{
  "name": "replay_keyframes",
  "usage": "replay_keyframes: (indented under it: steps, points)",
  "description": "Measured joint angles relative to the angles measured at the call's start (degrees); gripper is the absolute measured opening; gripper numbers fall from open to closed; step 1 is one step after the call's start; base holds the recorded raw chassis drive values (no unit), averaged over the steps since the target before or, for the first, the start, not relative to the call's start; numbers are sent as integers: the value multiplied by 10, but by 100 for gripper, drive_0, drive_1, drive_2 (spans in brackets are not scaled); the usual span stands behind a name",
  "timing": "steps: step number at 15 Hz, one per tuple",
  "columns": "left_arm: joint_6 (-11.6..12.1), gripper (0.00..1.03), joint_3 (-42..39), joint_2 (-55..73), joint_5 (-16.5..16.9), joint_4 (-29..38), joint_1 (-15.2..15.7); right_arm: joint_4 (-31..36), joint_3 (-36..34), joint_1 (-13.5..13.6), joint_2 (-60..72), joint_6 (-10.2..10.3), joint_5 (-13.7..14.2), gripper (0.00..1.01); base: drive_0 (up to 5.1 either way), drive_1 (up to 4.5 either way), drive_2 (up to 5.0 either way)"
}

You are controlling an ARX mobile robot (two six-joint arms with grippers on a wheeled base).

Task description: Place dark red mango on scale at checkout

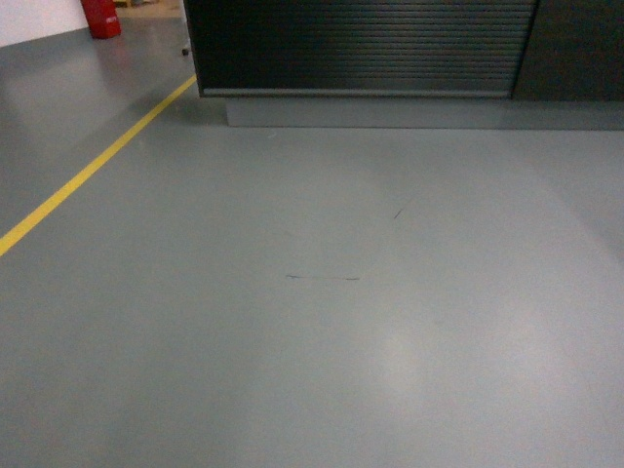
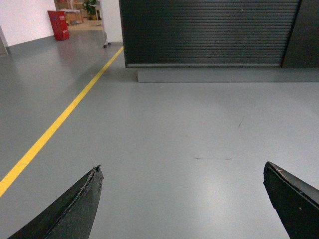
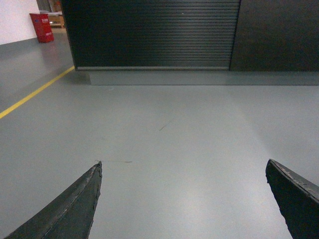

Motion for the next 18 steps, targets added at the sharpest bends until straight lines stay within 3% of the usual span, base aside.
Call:
replay_keyframes:
  steps: [18]
  points:
    - [0, 98, 0, 0, 0, 0, 0, 0, 0, 0, 0, 0, 0, 98, 0, 0, 0]
